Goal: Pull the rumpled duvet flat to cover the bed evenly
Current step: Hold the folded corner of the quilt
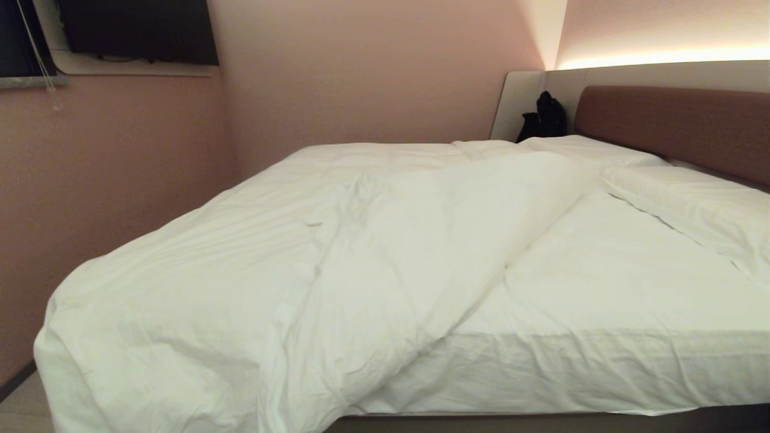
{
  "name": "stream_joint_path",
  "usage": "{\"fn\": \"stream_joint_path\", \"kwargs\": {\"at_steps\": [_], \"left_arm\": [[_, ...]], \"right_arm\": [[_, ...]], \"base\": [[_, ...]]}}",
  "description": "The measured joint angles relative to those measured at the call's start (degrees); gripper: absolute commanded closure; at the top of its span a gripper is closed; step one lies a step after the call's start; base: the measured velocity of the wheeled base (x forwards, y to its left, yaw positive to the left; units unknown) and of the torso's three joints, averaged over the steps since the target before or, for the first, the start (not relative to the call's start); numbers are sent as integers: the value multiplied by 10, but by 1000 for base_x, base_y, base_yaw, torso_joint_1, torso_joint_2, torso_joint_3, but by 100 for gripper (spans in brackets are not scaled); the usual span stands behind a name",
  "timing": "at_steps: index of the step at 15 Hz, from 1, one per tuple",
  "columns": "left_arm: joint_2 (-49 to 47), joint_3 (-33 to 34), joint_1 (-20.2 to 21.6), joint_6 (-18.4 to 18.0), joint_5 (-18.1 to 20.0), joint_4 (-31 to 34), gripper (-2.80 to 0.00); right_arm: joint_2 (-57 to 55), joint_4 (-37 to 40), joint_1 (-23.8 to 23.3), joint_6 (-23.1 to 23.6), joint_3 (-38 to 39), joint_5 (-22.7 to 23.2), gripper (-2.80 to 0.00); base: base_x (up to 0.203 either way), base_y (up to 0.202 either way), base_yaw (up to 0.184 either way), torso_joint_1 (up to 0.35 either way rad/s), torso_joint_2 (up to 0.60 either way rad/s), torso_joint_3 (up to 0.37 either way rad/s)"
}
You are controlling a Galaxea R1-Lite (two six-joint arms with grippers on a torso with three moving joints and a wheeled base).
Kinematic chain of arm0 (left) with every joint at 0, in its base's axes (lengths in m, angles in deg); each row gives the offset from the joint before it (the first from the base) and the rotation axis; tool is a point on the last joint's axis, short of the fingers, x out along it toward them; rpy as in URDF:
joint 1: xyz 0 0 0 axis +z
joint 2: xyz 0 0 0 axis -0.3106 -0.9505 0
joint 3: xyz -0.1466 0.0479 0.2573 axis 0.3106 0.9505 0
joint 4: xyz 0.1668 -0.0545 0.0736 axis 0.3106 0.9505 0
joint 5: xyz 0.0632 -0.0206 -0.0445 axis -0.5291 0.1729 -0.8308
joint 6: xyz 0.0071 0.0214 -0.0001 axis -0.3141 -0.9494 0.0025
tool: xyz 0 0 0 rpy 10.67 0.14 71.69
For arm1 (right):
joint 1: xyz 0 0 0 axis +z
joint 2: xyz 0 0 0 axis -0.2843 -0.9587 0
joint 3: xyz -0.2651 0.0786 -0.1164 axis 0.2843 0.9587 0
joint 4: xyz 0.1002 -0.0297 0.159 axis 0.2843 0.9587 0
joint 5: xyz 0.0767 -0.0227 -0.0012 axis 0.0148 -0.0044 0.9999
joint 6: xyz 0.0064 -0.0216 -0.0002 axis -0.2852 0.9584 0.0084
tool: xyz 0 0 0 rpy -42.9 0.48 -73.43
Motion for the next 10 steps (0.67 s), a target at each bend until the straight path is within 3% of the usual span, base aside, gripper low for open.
{"fn": "stream_joint_path", "kwargs": {"at_steps": [10], "left_arm": [[0,0,0,12,-4,-1,-280]], "right_arm": [[0,0,0,0,0,0,0]], "base": [[0,-196,2,1,1,2]]}}
